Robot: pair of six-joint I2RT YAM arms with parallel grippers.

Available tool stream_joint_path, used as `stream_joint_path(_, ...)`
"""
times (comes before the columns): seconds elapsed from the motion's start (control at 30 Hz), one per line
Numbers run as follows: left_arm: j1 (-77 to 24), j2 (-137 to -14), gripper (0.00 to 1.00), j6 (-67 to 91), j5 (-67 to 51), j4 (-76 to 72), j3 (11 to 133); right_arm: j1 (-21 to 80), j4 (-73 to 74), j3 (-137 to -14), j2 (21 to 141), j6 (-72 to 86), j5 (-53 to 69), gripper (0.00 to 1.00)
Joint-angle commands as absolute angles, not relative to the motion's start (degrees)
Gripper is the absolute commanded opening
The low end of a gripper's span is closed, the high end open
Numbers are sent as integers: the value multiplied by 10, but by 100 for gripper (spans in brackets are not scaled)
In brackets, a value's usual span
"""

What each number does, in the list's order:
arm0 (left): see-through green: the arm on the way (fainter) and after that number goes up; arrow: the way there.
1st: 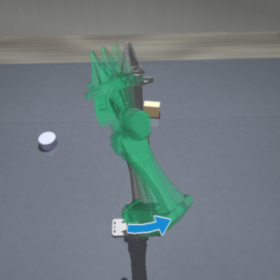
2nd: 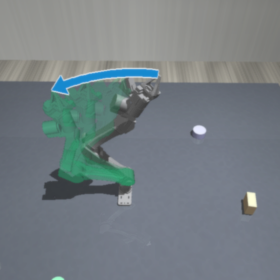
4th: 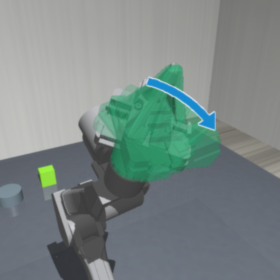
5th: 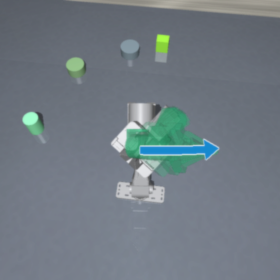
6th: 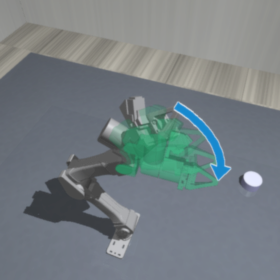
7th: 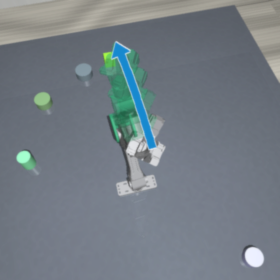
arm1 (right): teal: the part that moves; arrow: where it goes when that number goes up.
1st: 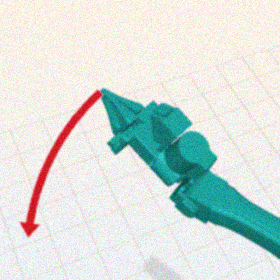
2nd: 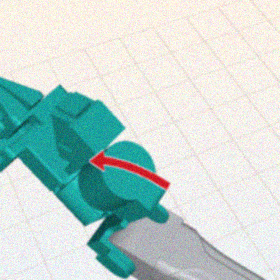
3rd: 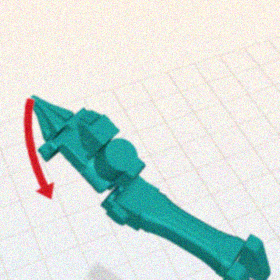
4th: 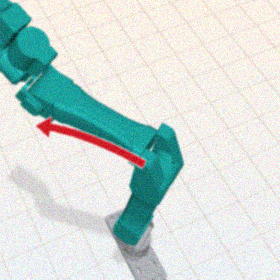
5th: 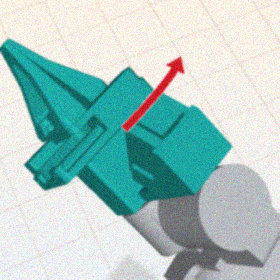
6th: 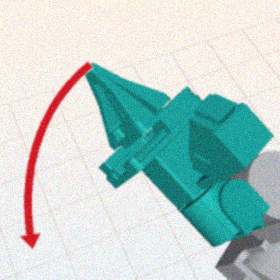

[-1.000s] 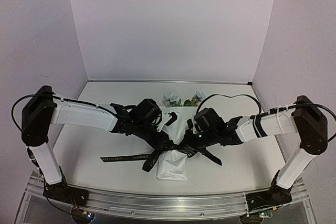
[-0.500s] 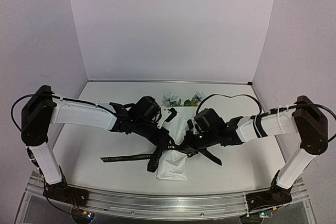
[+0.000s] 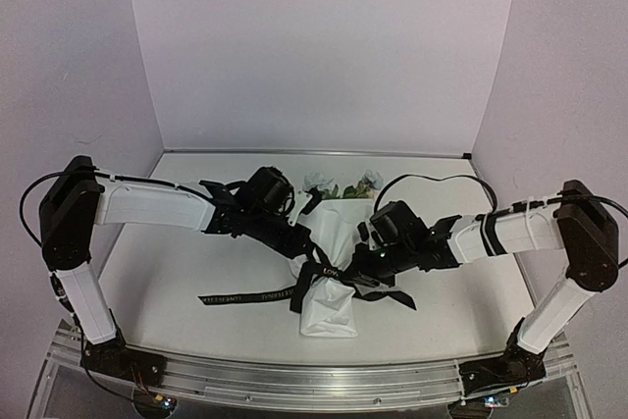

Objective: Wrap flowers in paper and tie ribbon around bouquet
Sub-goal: Cross the half-tied ribbon over the folded bouquet.

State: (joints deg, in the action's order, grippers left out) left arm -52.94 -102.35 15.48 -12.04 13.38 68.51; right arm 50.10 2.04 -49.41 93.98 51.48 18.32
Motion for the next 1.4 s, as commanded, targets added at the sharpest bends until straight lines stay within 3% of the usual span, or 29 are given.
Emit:
stream_joint_path(0.0, -512, -1029, 0, 164, -149, 162, 734, 478, 37, -493, 913, 502, 165, 0)
stream_joint_path(0.53, -500, -1112, 0, 174, -226, 243, 845, 425, 119, -561, 926, 448, 178, 0)
stream_joint_path(0.9, -494, -1134, 0, 194, -258, 230, 857, 426, 250, -593, 883, 382, 199, 9)
stream_joint_path(1.17, -494, -1143, 0, 208, -286, 212, 849, 444, 367, -593, 804, 272, 145, 48)
stream_joint_path(1.37, -494, -1143, 0, 208, -305, 207, 850, 488, 376, -605, 792, 203, 132, 60)
